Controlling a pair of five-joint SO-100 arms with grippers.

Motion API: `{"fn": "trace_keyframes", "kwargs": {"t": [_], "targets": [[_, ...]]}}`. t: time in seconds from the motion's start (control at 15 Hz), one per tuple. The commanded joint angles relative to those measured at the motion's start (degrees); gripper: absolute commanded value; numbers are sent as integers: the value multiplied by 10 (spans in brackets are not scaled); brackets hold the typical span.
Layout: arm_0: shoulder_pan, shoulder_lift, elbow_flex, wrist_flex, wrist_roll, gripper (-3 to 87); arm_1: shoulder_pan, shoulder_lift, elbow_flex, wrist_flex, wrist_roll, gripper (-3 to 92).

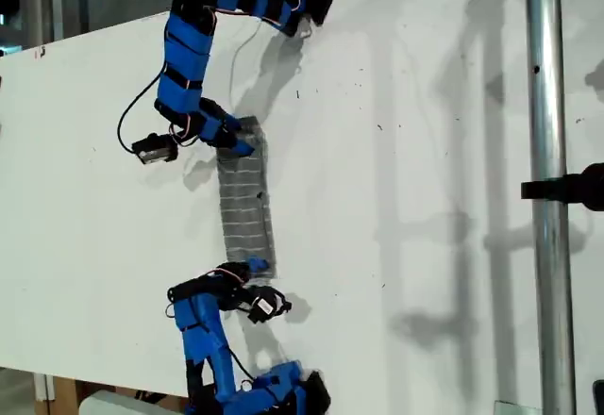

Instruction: Grasp corners of a towel and fold twice.

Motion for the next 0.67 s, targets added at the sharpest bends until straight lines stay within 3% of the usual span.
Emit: {"fn": "trace_keyframes", "kwargs": {"t": [0.0,0.27,0.47,0.6], "targets": [[4,102,-14,45,12,391,22,110,-23,53,11,313],[33,334,100,40,-8,386,117,244,101,76,42,306],[81,584,293,-32,-54,385,120,382,229,75,112,317],[128,853,463,-110,-61,232,53,548,345,79,201,322]]}}
